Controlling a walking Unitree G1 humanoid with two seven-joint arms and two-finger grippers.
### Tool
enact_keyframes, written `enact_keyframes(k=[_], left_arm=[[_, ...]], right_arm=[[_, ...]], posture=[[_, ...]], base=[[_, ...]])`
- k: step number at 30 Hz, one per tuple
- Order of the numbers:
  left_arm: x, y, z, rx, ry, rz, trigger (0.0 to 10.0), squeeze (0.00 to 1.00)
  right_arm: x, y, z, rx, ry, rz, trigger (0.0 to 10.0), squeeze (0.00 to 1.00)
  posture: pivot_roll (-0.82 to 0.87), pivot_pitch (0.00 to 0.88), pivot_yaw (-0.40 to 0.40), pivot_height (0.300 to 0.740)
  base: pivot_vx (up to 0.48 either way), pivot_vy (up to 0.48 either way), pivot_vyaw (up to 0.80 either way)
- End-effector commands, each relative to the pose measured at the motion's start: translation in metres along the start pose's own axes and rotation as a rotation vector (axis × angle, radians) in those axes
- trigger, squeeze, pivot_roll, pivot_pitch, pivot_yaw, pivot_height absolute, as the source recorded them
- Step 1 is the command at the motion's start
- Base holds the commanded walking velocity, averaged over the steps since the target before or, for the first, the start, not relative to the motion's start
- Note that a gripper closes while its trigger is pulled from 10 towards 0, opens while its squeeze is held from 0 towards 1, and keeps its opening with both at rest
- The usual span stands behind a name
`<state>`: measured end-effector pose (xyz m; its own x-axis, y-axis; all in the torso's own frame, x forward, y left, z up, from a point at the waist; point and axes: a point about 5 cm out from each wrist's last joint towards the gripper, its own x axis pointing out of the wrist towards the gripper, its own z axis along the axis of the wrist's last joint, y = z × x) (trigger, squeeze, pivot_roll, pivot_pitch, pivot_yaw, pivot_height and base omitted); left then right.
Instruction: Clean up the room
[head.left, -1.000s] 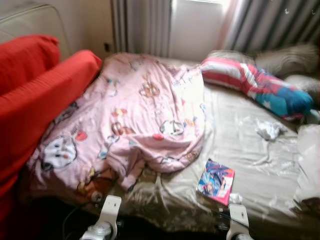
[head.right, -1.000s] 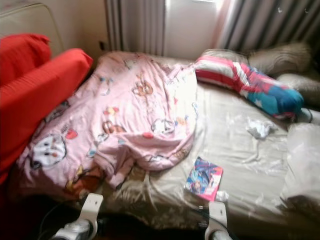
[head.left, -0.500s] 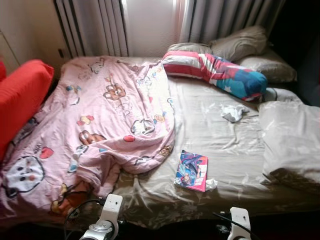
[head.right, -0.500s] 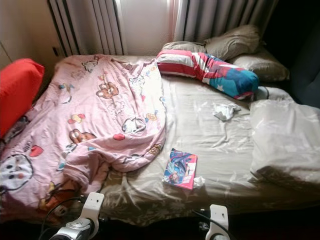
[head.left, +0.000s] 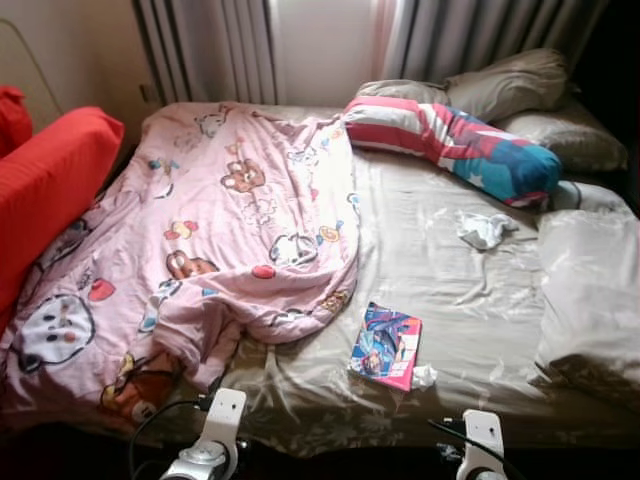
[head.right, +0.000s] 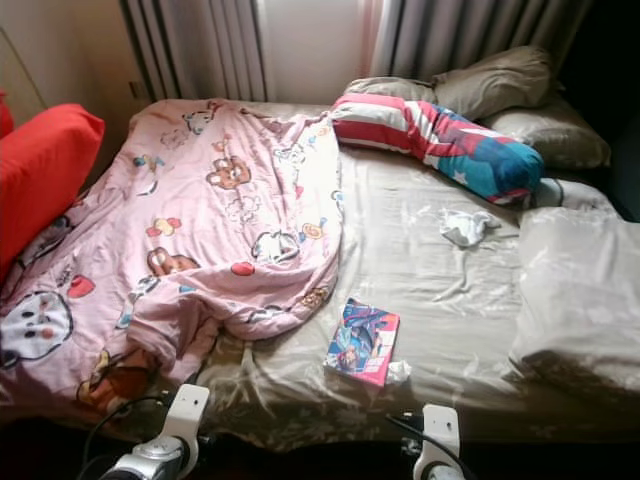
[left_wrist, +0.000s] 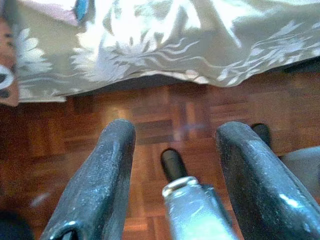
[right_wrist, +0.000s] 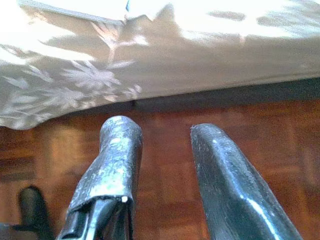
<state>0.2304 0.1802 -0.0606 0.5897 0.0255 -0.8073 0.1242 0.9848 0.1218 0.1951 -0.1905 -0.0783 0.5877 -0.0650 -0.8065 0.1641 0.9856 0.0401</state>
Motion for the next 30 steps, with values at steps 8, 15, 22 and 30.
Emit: enact_keyframes(k=[8,15,22,30], left_arm=[[0.0,-0.0047,-0.0012,-0.043,-0.018,-0.004,10.0,0.0],[0.0,-0.0047,-0.0009,-0.045,-0.022,-0.003,10.0,0.0],[-0.0001,-0.0041,0.0012,-0.033,-0.044,0.003,10.0,0.0],[-0.0001,-0.0041,0.0021,-0.038,-0.049,0.003,10.0,0.0]], right_arm=[[-0.0008,-0.0069,0.0002,0.009,-0.012,-0.027,10.0,0.0],[-0.0008,-0.007,0.0003,0.009,-0.014,-0.027,10.0,0.0],[-0.0008,-0.0069,0.0007,0.008,-0.018,-0.029,10.0,0.0],[-0.0007,-0.0071,0.0017,0.012,-0.022,-0.033,10.0,0.0]], posture=[[-0.08,0.013,-0.022,0.74],[-0.08,0.013,-0.022,0.74],[-0.08,0.014,-0.021,0.74],[-0.08,0.023,-0.02,0.74]], base=[[0.0,0.0,0.0],[0.0,0.0,0.0],[0.0,0.0,0.0],[0.0,-0.252,0.0]])
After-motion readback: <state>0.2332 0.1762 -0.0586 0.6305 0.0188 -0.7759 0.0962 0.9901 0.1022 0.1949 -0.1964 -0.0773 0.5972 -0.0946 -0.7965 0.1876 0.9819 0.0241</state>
